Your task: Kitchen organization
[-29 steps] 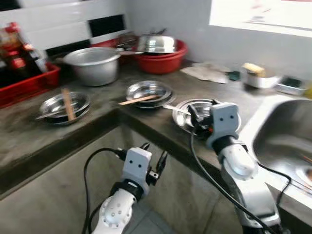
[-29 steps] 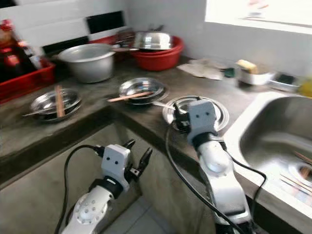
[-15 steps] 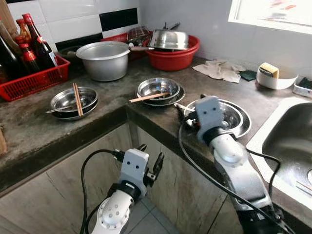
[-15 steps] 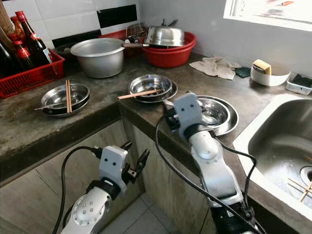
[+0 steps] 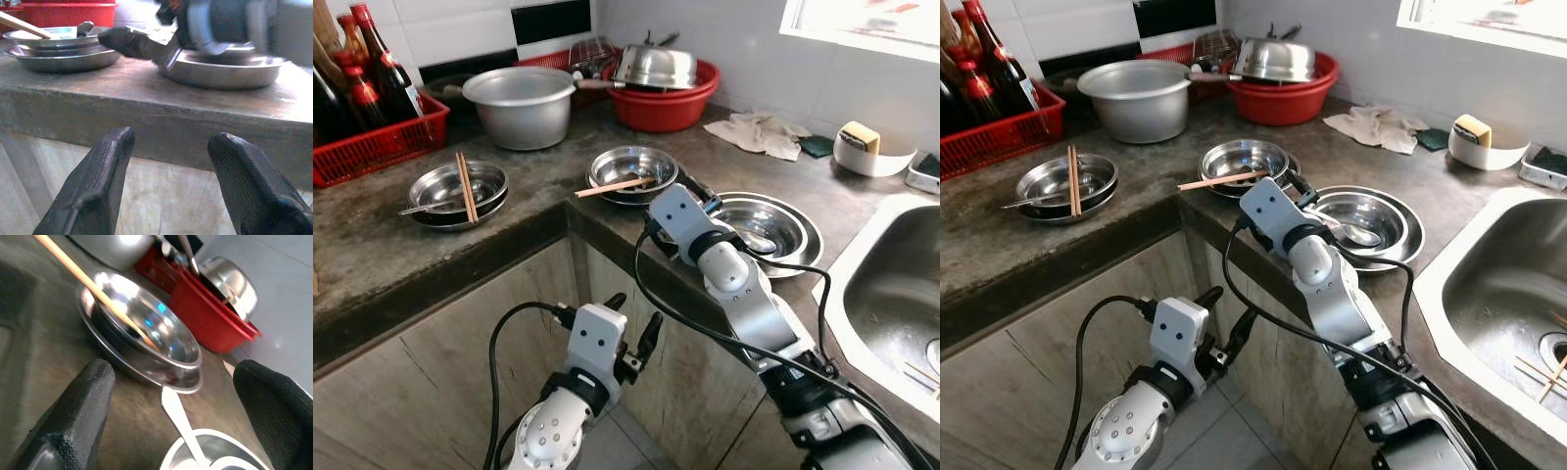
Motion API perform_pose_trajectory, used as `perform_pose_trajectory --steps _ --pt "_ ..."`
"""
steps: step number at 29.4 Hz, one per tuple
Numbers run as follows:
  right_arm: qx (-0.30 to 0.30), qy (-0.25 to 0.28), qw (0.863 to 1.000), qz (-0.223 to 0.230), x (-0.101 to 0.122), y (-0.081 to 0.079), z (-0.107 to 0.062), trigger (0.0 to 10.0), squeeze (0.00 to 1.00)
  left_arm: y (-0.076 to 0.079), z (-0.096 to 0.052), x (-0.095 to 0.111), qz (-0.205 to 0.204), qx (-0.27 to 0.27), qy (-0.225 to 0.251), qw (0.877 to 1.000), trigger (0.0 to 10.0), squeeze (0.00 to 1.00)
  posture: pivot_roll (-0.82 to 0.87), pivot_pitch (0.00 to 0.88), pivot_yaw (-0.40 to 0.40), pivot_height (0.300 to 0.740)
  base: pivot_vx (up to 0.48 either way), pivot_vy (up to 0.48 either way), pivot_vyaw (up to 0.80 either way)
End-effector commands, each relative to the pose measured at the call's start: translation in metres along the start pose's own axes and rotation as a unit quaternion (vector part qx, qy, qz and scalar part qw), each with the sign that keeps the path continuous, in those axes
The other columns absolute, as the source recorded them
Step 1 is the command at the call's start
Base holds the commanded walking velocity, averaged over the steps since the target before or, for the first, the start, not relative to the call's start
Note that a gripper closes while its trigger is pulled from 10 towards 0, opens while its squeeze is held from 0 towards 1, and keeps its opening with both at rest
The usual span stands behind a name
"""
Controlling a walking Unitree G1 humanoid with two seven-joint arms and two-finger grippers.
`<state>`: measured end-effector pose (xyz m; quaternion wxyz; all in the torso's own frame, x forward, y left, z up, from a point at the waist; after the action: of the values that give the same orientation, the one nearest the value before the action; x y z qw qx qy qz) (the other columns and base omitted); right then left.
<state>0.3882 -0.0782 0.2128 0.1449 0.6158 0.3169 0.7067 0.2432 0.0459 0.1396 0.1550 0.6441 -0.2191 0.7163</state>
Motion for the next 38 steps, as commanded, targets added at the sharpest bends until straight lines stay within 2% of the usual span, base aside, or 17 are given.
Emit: perform_pose_trajectory --steps 1,8,11,13,14,15,16,17,38 --pt "-0.005 -0.001 1.0 -0.014 0.003 0.0 0.003 10.0 0.0 0.002 -0.002 0.006 0.001 -0.004 0.011 1.0 10.0 0.0 -0.01 0.102 -0.035 0.74 0.0 0.0 0.0" --pt "-0.035 -0.034 0.998 -0.047 -0.007 0.009 0.014 10.0 0.0 0.007 -0.005 0.006 -0.008 -0.011 0.013 1.0 10.0 0.0 0.0 0.099 -0.042 0.74 0.0 0.0 0.0" --pt "-0.042 -0.032 0.997 -0.049 -0.006 0.011 0.016 10.0 0.0 0.008 -0.005 0.006 -0.008 -0.012 0.013 1.0 10.0 0.0 0.0 0.096 -0.042 0.74 0.0 0.0 0.0" --pt "-0.047 -0.03 0.997 -0.058 -0.004 0.013 0.018 8.4 0.0 0.008 -0.006 0.006 -0.008 -0.013 0.013 1.0 10.0 0.0 0.0 0.094 -0.043 0.74 0.0 0.0 0.0" --pt "-0.047 -0.03 0.997 -0.059 -0.004 0.014 0.018 5.6 0.0 0.008 -0.006 0.005 -0.008 -0.013 0.013 1.0 10.0 0.0 0.0 0.091 -0.043 0.74 0.0 0.0 0.0" --pt "-0.048 -0.03 0.997 -0.059 -0.004 0.014 0.019 3.8 0.0 0.008 -0.006 0.005 -0.008 -0.014 0.013 1.0 10.0 0.0 0.0 0.091 -0.043 0.74 0.0 0.0 0.0" --pt "-0.049 -0.03 0.996 -0.061 -0.004 0.014 0.019 2.4 0.0 0.008 -0.006 0.005 -0.008 -0.014 0.012 1.0 10.0 0.0 0.0 0.088 -0.042 0.74 0.0 0.0 0.0" --pt "-0.051 -0.031 0.996 -0.062 -0.005 0.015 0.02 0.0 0.0 0.008 -0.006 0.005 -0.008 -0.013 0.012 1.0 10.0 0.0 0.0 0.085 -0.044 0.74 0.0 0.0 0.0" --pt "-0.083 -0.012 0.995 -0.055 0.007 0.03 0.023 0.0 0.0 0.004 -0.001 0.004 0.0 -0.006 0.01 1.0 10.0 0.0 -0.01 0.094 -0.035 0.74 0.0 0.0 0.0"
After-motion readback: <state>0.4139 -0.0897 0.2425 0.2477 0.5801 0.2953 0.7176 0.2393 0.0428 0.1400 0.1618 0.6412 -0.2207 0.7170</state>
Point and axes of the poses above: a point about 5 cm out from each wrist's last joint towards the gripper, its own z axis pointing out of the wrist towards the gripper, its own x axis along the axis of the wrist's last joint, y = z × x, the point moved 3 cm from there along z, pointing out of the wrist towards the gripper, and after that the axes turned 3 degrees about z, right-handed, at the moved point
